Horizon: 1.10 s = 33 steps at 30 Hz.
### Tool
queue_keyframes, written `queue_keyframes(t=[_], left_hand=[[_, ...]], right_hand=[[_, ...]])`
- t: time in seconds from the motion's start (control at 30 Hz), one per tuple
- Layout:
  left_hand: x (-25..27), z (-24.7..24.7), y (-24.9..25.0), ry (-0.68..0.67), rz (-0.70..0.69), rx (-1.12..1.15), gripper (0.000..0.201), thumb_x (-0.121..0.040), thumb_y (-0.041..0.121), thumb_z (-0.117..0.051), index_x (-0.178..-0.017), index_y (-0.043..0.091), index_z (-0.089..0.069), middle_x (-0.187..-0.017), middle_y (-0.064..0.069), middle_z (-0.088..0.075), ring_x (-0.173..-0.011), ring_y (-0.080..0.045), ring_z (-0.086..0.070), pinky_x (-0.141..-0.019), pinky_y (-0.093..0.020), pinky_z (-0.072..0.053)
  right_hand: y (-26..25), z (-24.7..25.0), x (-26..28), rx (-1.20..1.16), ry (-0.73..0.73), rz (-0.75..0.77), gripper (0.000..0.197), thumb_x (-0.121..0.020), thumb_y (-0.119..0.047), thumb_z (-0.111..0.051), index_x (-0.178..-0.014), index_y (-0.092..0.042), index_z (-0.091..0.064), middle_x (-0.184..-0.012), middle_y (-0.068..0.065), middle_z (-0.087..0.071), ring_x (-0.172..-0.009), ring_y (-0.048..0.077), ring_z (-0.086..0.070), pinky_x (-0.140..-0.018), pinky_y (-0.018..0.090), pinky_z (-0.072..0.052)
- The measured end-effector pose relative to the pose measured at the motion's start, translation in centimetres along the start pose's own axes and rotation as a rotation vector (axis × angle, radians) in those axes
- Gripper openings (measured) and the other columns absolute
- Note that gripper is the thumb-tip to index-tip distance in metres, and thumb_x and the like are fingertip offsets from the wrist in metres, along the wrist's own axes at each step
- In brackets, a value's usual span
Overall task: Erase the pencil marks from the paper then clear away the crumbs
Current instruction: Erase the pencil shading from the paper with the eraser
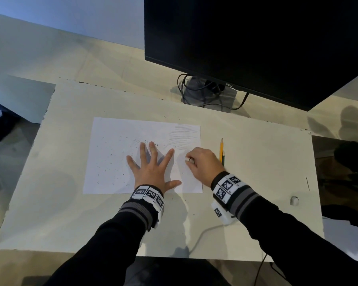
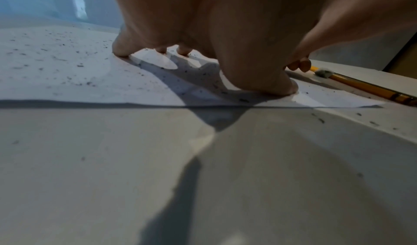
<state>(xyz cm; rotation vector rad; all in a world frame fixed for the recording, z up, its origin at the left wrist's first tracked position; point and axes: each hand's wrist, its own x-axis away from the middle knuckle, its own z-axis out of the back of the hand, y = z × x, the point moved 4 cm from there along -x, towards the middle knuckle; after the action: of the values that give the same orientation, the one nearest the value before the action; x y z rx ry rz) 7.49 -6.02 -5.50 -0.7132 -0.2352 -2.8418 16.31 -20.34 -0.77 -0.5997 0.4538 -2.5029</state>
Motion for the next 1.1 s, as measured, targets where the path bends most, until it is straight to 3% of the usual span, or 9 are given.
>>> queue_keyframes(t=[0.13,0.23,0.3,0.43,0.6,0.73,0.93,1.03,1.1], left_hand=[[0.1,0.3,0.1,-0.017,-0.006,-0.001,0.100,-0.076,0.089,-0.032,-0.147,0.047,0.024,-0.159,-0.014,0.027,-0.144,-0.044,0.026,-0.108,-0.077,-0.004],[0.2,0.2,0.1,-0.012,-0.004,-0.005,0.100,-0.076,0.090,-0.031,-0.146,0.047,0.026,-0.159,-0.015,0.026,-0.144,-0.044,0.026,-0.108,-0.077,-0.004],[0.1,0.2,0.1,-0.016,-0.001,-0.005,0.100,-0.076,0.089,-0.032,-0.147,0.047,0.026,-0.159,-0.015,0.027,-0.144,-0.044,0.027,-0.108,-0.077,-0.003],[0.1,0.3,0.1,-0.033,-0.006,-0.001,0.101,-0.076,0.088,-0.034,-0.147,0.047,0.025,-0.159,-0.015,0.028,-0.144,-0.044,0.028,-0.108,-0.077,-0.002],[0.0,0.2,0.1,-0.020,0.000,0.001,0.101,-0.076,0.089,-0.034,-0.147,0.047,0.025,-0.159,-0.015,0.027,-0.144,-0.043,0.028,-0.108,-0.077,-0.002],[0.1,0.2,0.1,-0.028,-0.005,0.001,0.101,-0.076,0.089,-0.032,-0.147,0.047,0.025,-0.159,-0.014,0.028,-0.143,-0.043,0.029,-0.108,-0.077,-0.001],[0.1,0.2,0.1,-0.025,-0.006,0.000,0.100,-0.077,0.088,-0.033,-0.147,0.047,0.025,-0.158,-0.015,0.028,-0.144,-0.043,0.028,-0.108,-0.077,-0.002],[0.1,0.2,0.1,-0.028,-0.009,0.013,0.101,-0.076,0.088,-0.034,-0.148,0.047,0.024,-0.159,-0.014,0.027,-0.144,-0.044,0.027,-0.108,-0.077,-0.002],[0.0,0.2,0.1,-0.021,-0.006,0.003,0.101,-0.076,0.089,-0.034,-0.148,0.046,0.023,-0.159,-0.015,0.027,-0.144,-0.044,0.026,-0.108,-0.077,-0.003]], right_hand=[[2.7,1.8,-1.0,-0.045,0.167,-0.166,0.013,-0.092,-0.018,-0.063,-0.088,-0.008,-0.071,-0.085,0.001,-0.063,-0.078,0.016,-0.055,-0.080,0.029,-0.047],[0.7,-0.2,0.2,-0.036,0.123,-0.088,0.011,-0.093,-0.018,-0.061,-0.093,-0.011,-0.070,-0.092,0.002,-0.065,-0.084,0.019,-0.059,-0.081,0.035,-0.052],[0.5,-0.7,1.1,-0.043,0.108,-0.050,0.011,-0.092,-0.021,-0.062,-0.090,-0.015,-0.070,-0.088,-0.002,-0.065,-0.080,0.018,-0.060,-0.077,0.036,-0.053],[2.8,1.0,0.3,-0.064,0.255,-0.208,0.011,-0.091,-0.023,-0.064,-0.093,-0.016,-0.072,-0.089,-0.002,-0.068,-0.079,0.017,-0.061,-0.078,0.031,-0.052],[0.8,-0.4,2.0,0.017,0.140,-0.058,0.010,-0.093,-0.022,-0.060,-0.092,-0.016,-0.068,-0.089,-0.004,-0.065,-0.079,0.019,-0.061,-0.073,0.035,-0.053],[2.8,1.1,0.5,0.021,0.214,-0.154,0.011,-0.092,-0.024,-0.060,-0.091,-0.018,-0.069,-0.086,-0.004,-0.065,-0.080,0.018,-0.059,-0.075,0.035,-0.053],[1.4,0.4,1.6,-0.062,0.131,-0.149,0.008,-0.088,-0.019,-0.067,-0.088,-0.011,-0.068,-0.083,-0.001,-0.062,-0.074,0.015,-0.058,-0.075,0.032,-0.054],[3.4,3.1,-0.6,-0.100,0.247,-0.285,0.004,-0.086,-0.016,-0.069,-0.087,-0.012,-0.070,-0.078,-0.003,-0.063,-0.073,0.014,-0.060,-0.077,0.029,-0.054],[3.9,4.2,-1.0,-0.161,0.340,-0.281,0.013,-0.085,-0.015,-0.070,-0.097,-0.015,-0.072,-0.074,-0.007,-0.063,-0.070,0.012,-0.060,-0.079,0.028,-0.055]])
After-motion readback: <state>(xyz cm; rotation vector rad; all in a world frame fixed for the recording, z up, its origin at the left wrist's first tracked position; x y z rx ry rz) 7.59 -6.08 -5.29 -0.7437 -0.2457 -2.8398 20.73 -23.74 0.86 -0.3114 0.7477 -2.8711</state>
